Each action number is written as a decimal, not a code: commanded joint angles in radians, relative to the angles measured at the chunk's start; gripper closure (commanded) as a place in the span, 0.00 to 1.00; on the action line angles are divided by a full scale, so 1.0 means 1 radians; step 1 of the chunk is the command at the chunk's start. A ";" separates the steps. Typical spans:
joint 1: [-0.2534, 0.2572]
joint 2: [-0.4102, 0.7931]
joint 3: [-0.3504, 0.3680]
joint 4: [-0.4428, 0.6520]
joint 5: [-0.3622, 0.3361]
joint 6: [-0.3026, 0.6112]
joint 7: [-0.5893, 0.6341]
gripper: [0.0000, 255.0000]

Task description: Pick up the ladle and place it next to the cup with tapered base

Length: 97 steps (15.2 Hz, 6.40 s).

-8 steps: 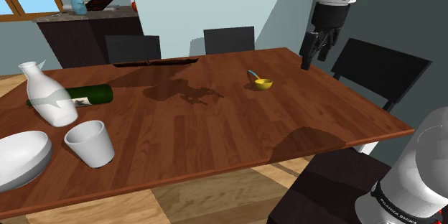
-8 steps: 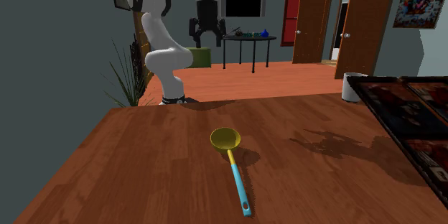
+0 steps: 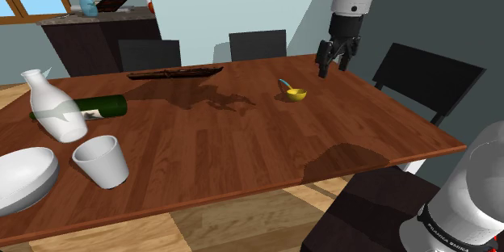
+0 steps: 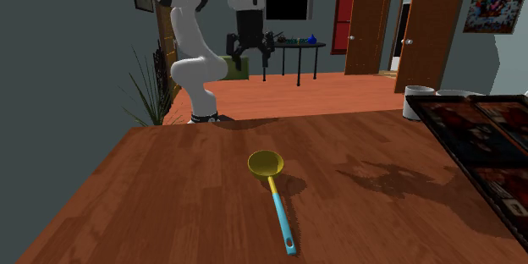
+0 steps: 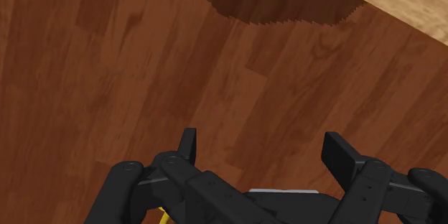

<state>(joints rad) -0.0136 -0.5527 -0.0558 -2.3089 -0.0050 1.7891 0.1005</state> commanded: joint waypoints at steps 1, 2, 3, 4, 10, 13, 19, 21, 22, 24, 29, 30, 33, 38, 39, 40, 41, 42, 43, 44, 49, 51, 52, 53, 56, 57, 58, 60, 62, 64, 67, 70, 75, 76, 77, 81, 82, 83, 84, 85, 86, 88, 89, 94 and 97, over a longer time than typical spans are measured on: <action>-0.008 0.078 -0.014 0.024 0.009 0.050 0.006 0.00; -0.012 0.116 -0.022 0.041 0.014 0.068 0.007 0.00; -0.015 0.154 -0.031 0.059 0.019 0.085 0.008 0.00; -0.019 0.191 -0.039 0.078 0.026 0.101 0.008 0.00; -0.041 0.419 -0.087 0.213 0.079 0.175 0.000 0.00; -0.054 0.534 -0.108 0.295 0.115 0.196 -0.008 0.00; -0.096 0.768 -0.136 0.489 0.200 0.207 -0.023 0.00; -0.115 0.847 -0.141 0.563 0.229 0.201 -0.026 0.00; -0.125 0.888 -0.142 0.603 0.243 0.197 -0.026 0.00; -0.147 0.969 -0.144 0.686 0.270 0.185 -0.025 0.00; -0.161 1.039 -0.140 0.726 0.293 0.207 -0.025 0.00; -0.160 1.043 -0.139 0.719 0.295 0.219 -0.027 0.00; -0.157 1.060 -0.134 0.696 0.302 0.258 -0.031 0.00; -0.157 1.060 -0.134 0.696 0.302 0.258 -0.031 0.00; -0.157 1.060 -0.134 0.696 0.302 0.258 -0.031 0.00; -0.157 1.060 -0.134 0.696 0.302 0.258 -0.031 0.00; -0.157 1.060 -0.134 0.696 0.302 0.258 -0.031 0.00; -0.157 1.060 -0.134 0.696 0.302 0.258 -0.031 1.00; -0.157 1.060 -0.134 0.696 0.302 0.258 -0.031 1.00; -0.157 1.060 -0.134 0.696 0.302 0.258 -0.031 1.00; -0.156 1.058 -0.134 0.694 0.302 0.259 -0.031 1.00; -0.157 1.060 -0.134 0.696 0.302 0.258 -0.031 1.00; -0.157 1.054 -0.135 0.701 0.300 0.248 -0.029 1.00; -0.156 1.048 -0.136 0.706 0.298 0.237 -0.026 1.00; -0.156 1.033 -0.139 0.723 0.292 0.206 -0.018 1.00; -0.156 1.028 -0.140 0.729 0.290 0.195 -0.015 1.00; -0.156 1.023 -0.141 0.735 0.288 0.184 -0.013 1.00; -0.156 1.014 -0.142 0.749 0.284 0.162 -0.007 1.00; -0.156 1.006 -0.143 0.764 0.280 0.140 -0.002 1.00; -0.156 0.998 -0.145 0.780 0.277 0.117 0.003 1.00; -0.157 0.989 -0.146 0.805 0.273 0.083 0.010 1.00; -0.158 0.981 -0.148 0.834 0.269 0.047 0.018 1.00; -0.160 0.972 -0.150 0.888 0.264 -0.014 0.029 1.00; -0.161 0.972 -0.150 0.900 0.263 -0.027 0.032 1.00; -0.162 0.971 -0.150 0.913 0.262 -0.040 0.034 1.00; -0.165 0.971 -0.151 0.966 0.260 -0.092 0.043 1.00; -0.166 0.971 -0.151 0.980 0.260 -0.106 0.046 1.00; -0.168 0.972 -0.151 0.995 0.260 -0.120 0.048 1.00; -0.169 0.973 -0.152 1.010 0.260 -0.133 0.050 1.00; -0.170 0.975 -0.152 1.026 0.260 -0.147 0.053 1.00; -0.172 0.977 -0.152 1.043 0.260 -0.162 0.055 1.00; -0.175 0.982 -0.152 1.077 0.260 -0.191 0.060 1.00; -0.175 0.983 -0.152 1.084 0.260 -0.197 0.061 1.00; -0.087 0.888 -0.125 0.942 0.239 -0.129 0.155 1.00; -0.039 0.847 -0.106 0.882 0.229 -0.098 0.215 1.00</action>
<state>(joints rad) -0.0691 0.3137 -0.1676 -1.3980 0.2285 1.6775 0.2958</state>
